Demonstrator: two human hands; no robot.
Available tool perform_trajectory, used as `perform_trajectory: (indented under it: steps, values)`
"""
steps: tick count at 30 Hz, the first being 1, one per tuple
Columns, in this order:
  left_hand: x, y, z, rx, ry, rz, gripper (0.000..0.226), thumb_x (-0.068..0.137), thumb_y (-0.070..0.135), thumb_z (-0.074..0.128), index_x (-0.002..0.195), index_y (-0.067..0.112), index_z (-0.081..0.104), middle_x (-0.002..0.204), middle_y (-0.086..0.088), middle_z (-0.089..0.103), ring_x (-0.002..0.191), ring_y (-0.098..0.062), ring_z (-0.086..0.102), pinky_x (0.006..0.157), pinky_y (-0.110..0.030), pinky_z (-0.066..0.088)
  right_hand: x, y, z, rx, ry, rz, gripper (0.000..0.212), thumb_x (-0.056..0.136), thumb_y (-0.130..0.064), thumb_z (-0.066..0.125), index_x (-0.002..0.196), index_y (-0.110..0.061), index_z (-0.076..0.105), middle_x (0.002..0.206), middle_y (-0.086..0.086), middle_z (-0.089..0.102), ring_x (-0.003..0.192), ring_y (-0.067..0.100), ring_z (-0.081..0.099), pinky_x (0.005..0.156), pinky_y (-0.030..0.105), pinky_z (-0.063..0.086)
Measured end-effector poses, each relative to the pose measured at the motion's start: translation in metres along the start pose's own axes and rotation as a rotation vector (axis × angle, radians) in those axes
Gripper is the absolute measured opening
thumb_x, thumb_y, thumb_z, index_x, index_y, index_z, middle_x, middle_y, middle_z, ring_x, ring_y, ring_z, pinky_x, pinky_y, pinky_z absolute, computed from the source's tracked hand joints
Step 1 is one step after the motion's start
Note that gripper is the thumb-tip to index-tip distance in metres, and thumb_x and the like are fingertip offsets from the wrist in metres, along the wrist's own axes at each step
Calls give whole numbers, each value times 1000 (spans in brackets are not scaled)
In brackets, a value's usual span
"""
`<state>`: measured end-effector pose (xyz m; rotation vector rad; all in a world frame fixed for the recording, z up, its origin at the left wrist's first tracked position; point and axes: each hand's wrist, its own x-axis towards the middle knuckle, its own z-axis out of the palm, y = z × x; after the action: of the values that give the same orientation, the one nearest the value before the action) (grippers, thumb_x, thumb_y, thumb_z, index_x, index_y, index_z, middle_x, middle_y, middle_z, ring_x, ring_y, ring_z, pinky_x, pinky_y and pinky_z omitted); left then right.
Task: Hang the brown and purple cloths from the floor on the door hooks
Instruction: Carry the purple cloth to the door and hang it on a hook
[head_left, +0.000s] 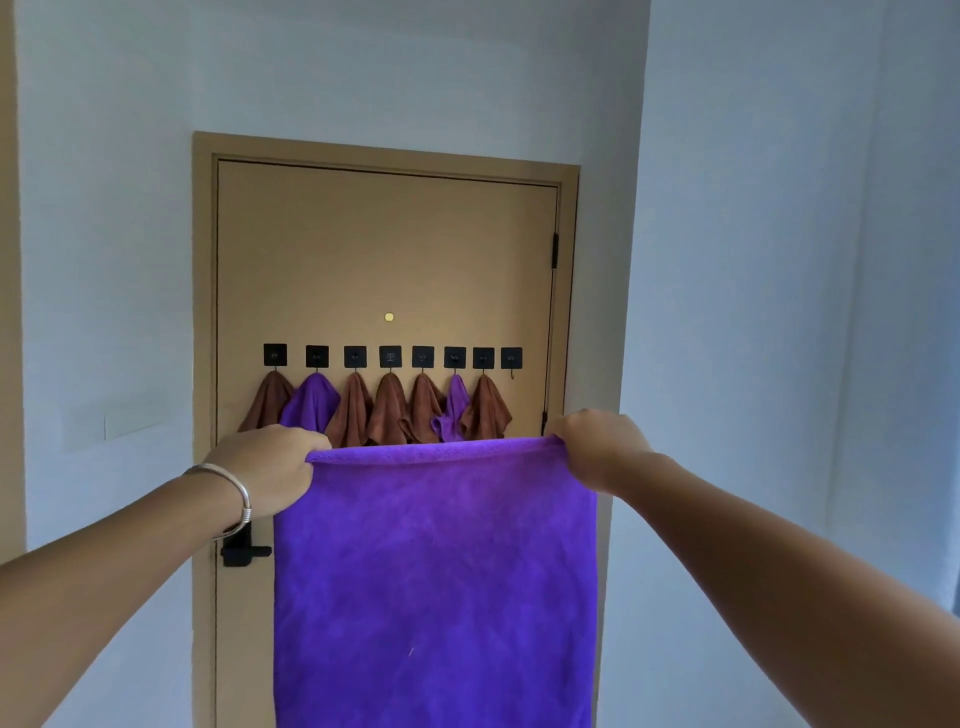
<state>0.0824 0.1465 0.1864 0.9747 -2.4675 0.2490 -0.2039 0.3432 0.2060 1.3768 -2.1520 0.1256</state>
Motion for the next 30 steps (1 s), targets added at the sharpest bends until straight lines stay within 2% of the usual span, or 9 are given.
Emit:
perform_trajectory:
  steps: [3,6,11,18,22,26,30]
  values:
    - [24,-19,20,-3,30,16,31,96,12,37,80,28,58,73,5,62,66,-11,58,53,-19,36,29,-10,22,-13,-13,15,29,95,-7,44,109,-26,61,93,-1,64,78,17,57,64,25,43]
    - [44,-35,41,-21,24,15,31,97,13,37,82,29,59,74,5,63,67,-12,60,58,-24,45,55,-17,43,-31,-18,23,30,94,-7,44,108,-26,61,92,-1,64,75,17,55,60,25,36]
    - [78,-52,78,-84,15,18,31,98,15,39,82,32,59,72,7,62,65,-10,59,60,-24,49,98,-21,82,-14,-50,36,28,95,-7,46,110,-25,61,93,-2,64,80,16,60,69,26,50]
    - [142,-64,123,-171,80,10,35,92,5,41,79,32,60,64,8,61,59,-11,59,53,-23,45,166,-6,139,-10,-50,25,28,93,-5,44,104,-24,62,91,-2,64,81,19,60,70,29,50]
    - [194,-63,144,-172,98,6,38,91,4,41,79,35,61,66,11,62,63,-9,59,57,-30,50,213,16,171,18,-29,21,31,91,-4,45,103,-27,63,90,-3,64,79,18,59,67,28,47]
    - [256,-56,163,-188,109,-16,40,88,3,41,78,36,62,68,14,63,66,-6,58,57,-28,47,263,44,198,52,1,21,28,90,-2,47,97,-25,62,86,-2,63,76,19,59,66,28,49]
    - [309,-45,188,-321,156,-50,46,84,-3,42,72,35,64,65,15,64,65,-7,60,55,-27,46,302,69,226,155,1,20,33,87,2,43,87,-24,62,83,-1,62,76,20,59,63,25,46]
